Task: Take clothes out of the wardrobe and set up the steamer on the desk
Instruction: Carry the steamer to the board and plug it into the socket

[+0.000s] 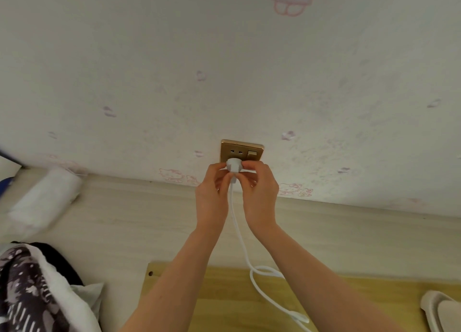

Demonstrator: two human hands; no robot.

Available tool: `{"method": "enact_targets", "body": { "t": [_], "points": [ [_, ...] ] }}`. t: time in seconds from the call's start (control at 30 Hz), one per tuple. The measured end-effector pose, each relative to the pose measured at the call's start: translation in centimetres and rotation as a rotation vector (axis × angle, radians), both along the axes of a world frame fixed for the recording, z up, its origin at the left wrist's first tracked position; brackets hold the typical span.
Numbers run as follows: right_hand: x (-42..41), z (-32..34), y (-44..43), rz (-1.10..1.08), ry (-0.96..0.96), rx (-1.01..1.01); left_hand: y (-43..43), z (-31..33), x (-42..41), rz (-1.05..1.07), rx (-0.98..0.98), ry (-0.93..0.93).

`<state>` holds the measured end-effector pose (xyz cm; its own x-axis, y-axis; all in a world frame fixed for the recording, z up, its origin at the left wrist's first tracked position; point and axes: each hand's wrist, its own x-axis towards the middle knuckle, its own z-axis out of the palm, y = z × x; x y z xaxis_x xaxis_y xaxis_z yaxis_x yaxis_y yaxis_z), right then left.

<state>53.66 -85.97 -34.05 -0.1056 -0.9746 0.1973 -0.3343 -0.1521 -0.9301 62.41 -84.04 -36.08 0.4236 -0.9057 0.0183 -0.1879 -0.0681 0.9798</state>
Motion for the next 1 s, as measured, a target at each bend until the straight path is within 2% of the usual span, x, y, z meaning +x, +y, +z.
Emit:
{"method": "enact_targets", "body": {
  "t": [0.5, 0.67, 1.0],
  "points": [
    [-0.1, -0.2, -0.4, 0.016, -0.028, 0.089, -0.2, 0.5, 0.1, 0.020, 0.017, 0.069],
    [-1.0, 0.6, -0.5, 0.107, 0.058, 0.139, 0.0, 1.0, 0.3, 0.030, 0.091, -0.023],
    [-8.4, 1.1, 5.2, 0.302, 0.471, 0.220, 7.3, 0.4, -1.4, -0.026, 0.181, -0.365]
  ]
}}
